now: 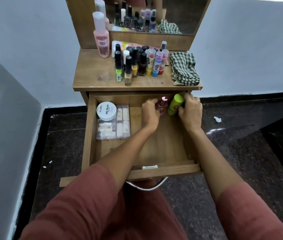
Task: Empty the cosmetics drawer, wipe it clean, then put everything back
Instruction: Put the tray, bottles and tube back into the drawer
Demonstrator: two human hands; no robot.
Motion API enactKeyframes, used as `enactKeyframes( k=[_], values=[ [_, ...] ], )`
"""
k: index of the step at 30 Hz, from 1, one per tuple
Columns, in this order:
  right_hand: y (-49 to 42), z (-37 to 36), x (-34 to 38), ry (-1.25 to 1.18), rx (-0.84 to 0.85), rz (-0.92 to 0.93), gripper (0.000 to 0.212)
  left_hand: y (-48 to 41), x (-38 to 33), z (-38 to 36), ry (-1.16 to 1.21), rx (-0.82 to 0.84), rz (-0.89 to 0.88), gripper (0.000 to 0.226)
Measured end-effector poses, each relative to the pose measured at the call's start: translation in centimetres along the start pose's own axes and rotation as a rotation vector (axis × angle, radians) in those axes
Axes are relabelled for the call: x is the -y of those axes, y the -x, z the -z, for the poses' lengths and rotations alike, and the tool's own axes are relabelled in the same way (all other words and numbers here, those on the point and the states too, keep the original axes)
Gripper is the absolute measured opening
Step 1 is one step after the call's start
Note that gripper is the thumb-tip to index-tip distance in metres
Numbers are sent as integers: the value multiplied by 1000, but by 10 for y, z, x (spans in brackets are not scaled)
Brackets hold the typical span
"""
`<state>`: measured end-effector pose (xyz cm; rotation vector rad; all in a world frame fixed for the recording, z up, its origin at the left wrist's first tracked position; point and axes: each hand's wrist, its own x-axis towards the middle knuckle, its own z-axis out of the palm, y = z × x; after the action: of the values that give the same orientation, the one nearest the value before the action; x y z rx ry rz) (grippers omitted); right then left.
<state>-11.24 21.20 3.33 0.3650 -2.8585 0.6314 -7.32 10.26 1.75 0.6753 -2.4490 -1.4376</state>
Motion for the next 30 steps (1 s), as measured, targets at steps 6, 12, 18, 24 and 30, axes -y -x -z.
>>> enactKeyframes(
  k=[6,12,18,24,30],
  values=[
    [-1,-7,2,166,-35,14,48,-3,-8,-4,-21,-35,-94,29],
    [-2,-10,1,196,-33,10,51,-7,-7,-19,43,-58,-39,41],
    [-1,-11,1,161,-50,-5,50,-4,-4,-22,36,-178,-97,44],
    [0,-10,1,132,-58,-8,50,-9,2,-26,106,-205,-6,26],
    [0,-8,1,93,-35,-25,52,-14,11,-27,104,-143,100,16]
  ],
)
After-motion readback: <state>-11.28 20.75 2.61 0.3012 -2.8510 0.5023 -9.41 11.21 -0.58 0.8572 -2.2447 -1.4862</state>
